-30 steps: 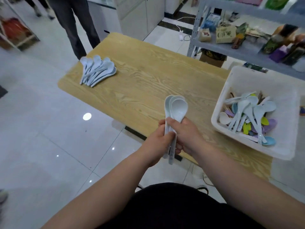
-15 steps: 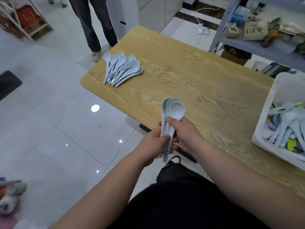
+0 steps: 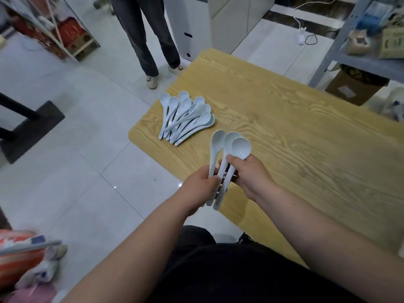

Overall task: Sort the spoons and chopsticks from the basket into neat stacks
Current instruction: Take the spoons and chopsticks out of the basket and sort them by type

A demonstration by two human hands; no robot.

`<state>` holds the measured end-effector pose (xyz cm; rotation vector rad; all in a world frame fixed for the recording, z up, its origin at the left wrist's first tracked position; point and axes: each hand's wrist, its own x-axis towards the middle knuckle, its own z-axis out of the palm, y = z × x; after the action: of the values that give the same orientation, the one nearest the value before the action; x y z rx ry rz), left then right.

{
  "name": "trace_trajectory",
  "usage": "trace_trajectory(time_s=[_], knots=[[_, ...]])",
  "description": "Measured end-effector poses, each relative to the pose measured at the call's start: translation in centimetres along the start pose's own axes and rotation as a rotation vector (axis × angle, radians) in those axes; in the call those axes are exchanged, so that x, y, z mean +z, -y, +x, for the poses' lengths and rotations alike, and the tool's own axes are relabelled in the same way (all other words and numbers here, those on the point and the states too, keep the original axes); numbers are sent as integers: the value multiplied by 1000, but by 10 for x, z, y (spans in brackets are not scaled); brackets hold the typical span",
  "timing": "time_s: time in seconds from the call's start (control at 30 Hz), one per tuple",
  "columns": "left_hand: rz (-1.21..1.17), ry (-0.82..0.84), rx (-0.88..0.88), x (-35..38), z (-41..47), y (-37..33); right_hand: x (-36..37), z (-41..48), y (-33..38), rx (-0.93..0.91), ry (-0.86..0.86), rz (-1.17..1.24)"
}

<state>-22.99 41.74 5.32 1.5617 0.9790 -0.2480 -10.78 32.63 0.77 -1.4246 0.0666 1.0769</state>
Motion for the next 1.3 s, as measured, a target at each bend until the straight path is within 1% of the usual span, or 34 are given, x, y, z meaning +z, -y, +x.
trace_trajectory(time_s=[0.1,0.2,0.33,0.43,0.5,0.63,0.77,0.83,0.93,1.03,1.13,1.2,1.27,1.3], knots=[[-11,-75,-20,-21,26,0,0,26,5,37,-109,29],[79,-170,21,-60,54,3,11,51,7,96,-161,37],[10,-268,-10,-118,105,10,38,84,11,157,-216,45],[-2,-290,-15,-159,146,3,61,108,12,200,-311,38],[78,-254,-7,-184,176,-3,75,123,11,252,-405,20],[269,-105,50,-221,236,-11,98,162,7,316,-583,-49],[401,-2,84,-234,277,-13,107,201,-3,386,-646,-148],[509,49,126,-234,291,-16,111,215,-5,395,-658,-139],[645,120,190,-231,306,-17,113,232,-10,352,-660,-117],[704,129,276,-233,312,-15,127,223,8,292,-672,-196],[824,125,416,-233,313,-8,141,199,27,199,-736,-309],[888,157,492,-232,313,-4,146,187,27,198,-767,-304],[920,212,500,-231,314,-3,148,184,21,203,-783,-275],[928,239,490,-231,314,-3,149,184,20,201,-775,-221]])
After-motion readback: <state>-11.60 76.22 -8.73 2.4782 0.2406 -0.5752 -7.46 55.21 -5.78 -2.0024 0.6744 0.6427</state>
